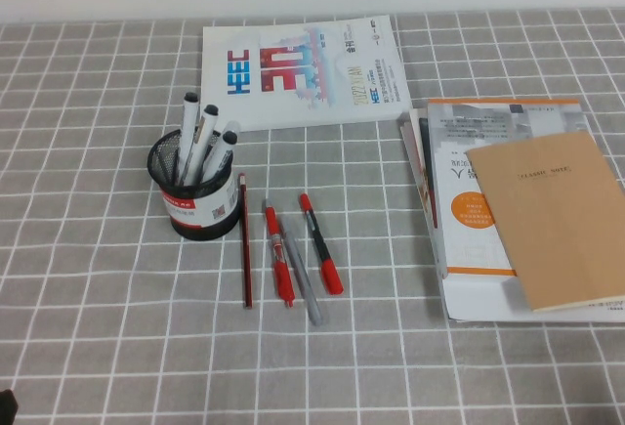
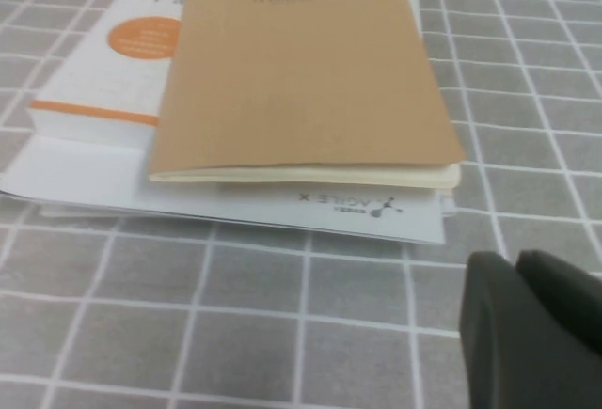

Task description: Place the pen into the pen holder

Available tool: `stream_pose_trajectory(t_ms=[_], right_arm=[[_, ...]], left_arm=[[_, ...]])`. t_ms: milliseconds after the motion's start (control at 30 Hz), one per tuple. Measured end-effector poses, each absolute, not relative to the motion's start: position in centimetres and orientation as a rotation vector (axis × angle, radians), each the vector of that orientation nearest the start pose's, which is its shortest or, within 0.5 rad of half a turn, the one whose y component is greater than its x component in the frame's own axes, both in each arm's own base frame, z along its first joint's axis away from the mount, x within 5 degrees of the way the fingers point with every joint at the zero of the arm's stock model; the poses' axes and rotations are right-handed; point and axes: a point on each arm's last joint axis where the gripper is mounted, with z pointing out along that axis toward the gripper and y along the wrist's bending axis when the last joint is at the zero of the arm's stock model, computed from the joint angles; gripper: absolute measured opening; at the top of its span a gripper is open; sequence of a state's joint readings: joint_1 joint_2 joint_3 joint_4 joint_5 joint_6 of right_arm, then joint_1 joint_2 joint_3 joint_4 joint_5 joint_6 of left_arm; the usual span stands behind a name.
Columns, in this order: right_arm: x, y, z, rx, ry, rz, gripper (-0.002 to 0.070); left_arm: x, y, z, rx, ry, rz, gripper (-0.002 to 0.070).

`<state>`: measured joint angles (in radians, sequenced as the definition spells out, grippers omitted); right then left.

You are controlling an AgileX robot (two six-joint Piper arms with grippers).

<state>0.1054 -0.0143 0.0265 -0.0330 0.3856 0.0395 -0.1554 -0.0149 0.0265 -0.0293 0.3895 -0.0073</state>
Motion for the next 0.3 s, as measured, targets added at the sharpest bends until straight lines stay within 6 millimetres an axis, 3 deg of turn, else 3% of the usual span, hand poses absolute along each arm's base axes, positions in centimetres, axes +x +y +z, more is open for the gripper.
stream_pose_trajectory(t_ms=[300], right_arm=[[5.18,0.64,17.07,-0.018,1.88,0.136,-0.0013]], left_arm=[[5.12,-0.9,17.01,0.122,1.883,-0.14,-0.0005]])
